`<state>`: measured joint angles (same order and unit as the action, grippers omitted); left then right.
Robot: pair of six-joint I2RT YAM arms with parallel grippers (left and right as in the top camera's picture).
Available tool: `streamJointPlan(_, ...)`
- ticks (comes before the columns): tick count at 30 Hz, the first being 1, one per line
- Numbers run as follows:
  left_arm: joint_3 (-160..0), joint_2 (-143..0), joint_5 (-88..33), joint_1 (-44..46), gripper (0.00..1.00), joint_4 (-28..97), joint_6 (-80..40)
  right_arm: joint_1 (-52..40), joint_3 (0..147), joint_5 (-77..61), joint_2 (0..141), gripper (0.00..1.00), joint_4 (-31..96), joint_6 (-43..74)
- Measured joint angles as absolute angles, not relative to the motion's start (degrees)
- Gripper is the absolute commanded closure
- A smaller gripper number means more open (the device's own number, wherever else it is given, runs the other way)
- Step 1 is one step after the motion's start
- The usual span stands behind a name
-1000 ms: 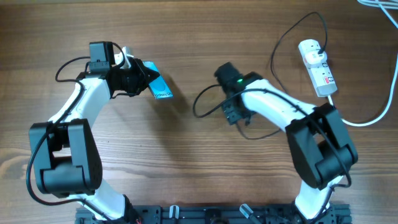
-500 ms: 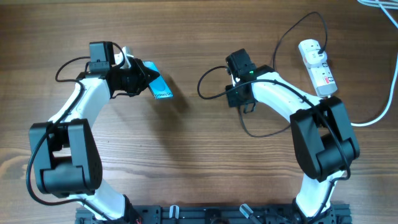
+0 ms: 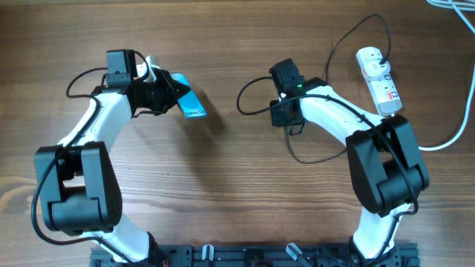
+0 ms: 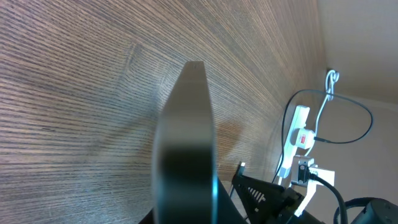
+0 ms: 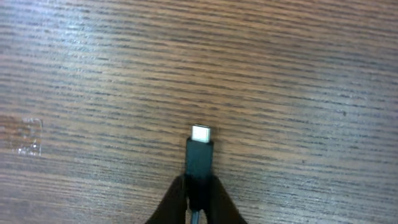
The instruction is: Plug charger to phone and switch on socket
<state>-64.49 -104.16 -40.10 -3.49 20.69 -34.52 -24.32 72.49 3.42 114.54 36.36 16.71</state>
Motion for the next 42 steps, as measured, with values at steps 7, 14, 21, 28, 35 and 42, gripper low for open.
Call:
streamJointPlan(7,-64.49,-104.16,-40.36,-3.49,0.96,20.71,-34.52,-23.79,72.47,1.83,114.28,0.96,36.12,13.34)
streamJointPlan(14,-64.36,-104.16,-55.81,-3.49,0.96,4.71,-34.94,-19.62,69.23,-18.46,108.79,0.96,37.54,6.46)
streamJointPlan(21,-63.94,-104.16,-67.64,-3.49,0.96,-19.97,-47.05,-15.35,69.08,-49.89,101.89,0.96,37.08,0.95)
streamJointPlan(28,-64.18,-102.56,-70.22,-2.92,0.96,-53.21,-70.57,-15.49,68.69,-77.58,101.89,0.96,23.62,2.68)
streamJointPlan(35,-64.23,-102.28,-69.25,0.40,0.96,-57.65,-79.90,-15.49,68.69,-86.63,101.89,0.96,11.33,13.69)
streamJointPlan(42,-64.23,-102.28,-68.49,2.76,0.96,-57.25,-80.95,-16.78,68.69,-87.85,101.89,0.96,3.86,21.06)
